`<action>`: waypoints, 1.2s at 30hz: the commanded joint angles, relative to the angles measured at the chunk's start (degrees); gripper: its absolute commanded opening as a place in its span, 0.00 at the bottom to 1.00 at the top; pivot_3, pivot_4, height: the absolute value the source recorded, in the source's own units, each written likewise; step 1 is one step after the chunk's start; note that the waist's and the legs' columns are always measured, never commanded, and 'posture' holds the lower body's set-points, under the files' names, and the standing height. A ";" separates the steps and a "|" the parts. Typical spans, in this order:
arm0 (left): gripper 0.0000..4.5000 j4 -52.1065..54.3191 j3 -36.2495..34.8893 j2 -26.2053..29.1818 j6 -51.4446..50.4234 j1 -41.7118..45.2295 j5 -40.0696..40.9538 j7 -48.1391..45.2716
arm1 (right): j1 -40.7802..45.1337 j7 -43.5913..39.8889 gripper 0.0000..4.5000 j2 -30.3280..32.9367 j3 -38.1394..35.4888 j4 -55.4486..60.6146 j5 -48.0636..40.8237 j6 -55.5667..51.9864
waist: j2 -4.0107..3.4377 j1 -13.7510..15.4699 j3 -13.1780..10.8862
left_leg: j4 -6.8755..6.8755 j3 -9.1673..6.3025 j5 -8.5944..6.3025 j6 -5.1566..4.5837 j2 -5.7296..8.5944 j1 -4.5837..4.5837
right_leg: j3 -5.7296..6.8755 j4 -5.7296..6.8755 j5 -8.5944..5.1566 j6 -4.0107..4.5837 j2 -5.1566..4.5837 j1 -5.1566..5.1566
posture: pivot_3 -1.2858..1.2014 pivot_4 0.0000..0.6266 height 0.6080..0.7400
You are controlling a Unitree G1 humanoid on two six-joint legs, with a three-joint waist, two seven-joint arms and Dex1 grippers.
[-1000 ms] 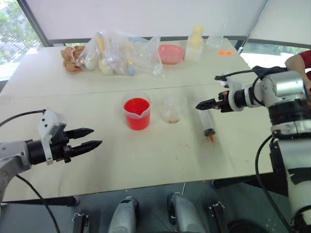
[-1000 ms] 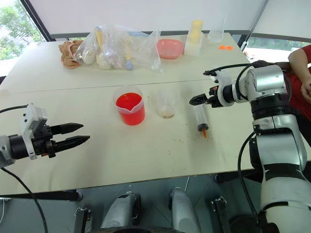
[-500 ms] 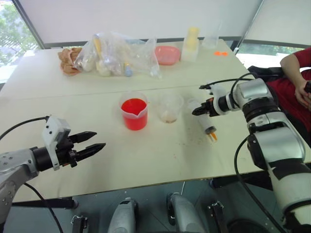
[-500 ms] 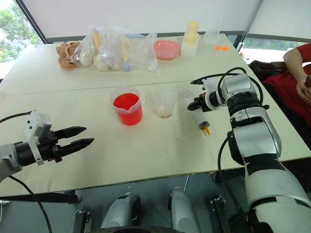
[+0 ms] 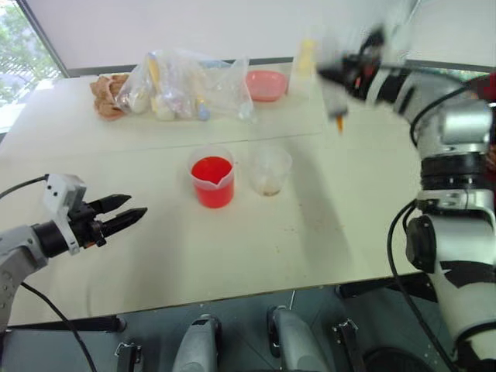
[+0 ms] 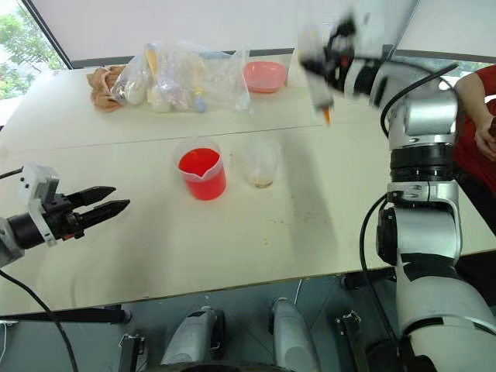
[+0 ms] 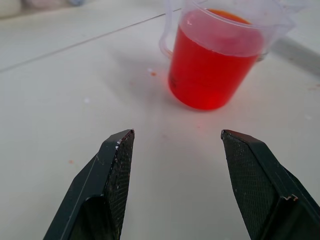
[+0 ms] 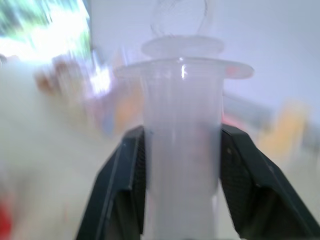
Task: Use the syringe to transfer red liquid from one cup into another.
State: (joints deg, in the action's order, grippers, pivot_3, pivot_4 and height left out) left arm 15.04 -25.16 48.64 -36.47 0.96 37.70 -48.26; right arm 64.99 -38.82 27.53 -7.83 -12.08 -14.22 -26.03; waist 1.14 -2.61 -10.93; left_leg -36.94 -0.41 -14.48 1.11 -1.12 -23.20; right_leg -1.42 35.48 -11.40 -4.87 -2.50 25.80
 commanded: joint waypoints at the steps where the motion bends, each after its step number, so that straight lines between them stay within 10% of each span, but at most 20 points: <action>1: 0.65 -3.87 2.76 -4.06 6.16 5.42 -4.41 4.24 | -5.73 6.30 0.32 -9.78 1.73 9.72 -2.02 6.27 | 0.06 0.02 0.06 | 0.00 0.01 0.00 0.00 -0.04 0.07 | 0.00 0.00 0.01 0.01 0.03 -0.07 | 0.52 0.24 1.00; 14: 0.65 -11.12 2.56 -6.53 10.80 14.79 -7.14 7.12 | -12.72 10.81 0.32 -30.75 8.25 7.71 -5.54 13.41 | 0.10 0.36 0.05 | -0.19 -0.01 0.11 0.18 0.11 -0.13 | 0.01 -0.01 0.10 0.08 -0.22 -0.03 | 0.52 0.24 1.00; 36: 0.65 -6.01 6.25 -7.59 3.71 33.35 2.70 8.55 | -18.10 11.88 0.32 -35.58 13.28 -11.93 2.69 30.01 | 0.19 0.28 0.09 | -0.21 -0.11 0.12 0.19 0.14 -0.08 | 0.04 0.16 0.11 0.06 -0.16 -0.04 | 0.52 0.24 1.00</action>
State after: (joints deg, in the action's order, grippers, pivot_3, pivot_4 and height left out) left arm 8.67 -19.56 41.27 -34.50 32.37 41.17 -39.55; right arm 46.43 -27.20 -7.13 5.31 -25.10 -11.47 2.24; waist 1.33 -2.33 -10.84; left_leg -37.16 -0.53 -14.36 1.30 -0.97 -23.28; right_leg -1.37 35.65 -11.30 -4.81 -2.65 25.75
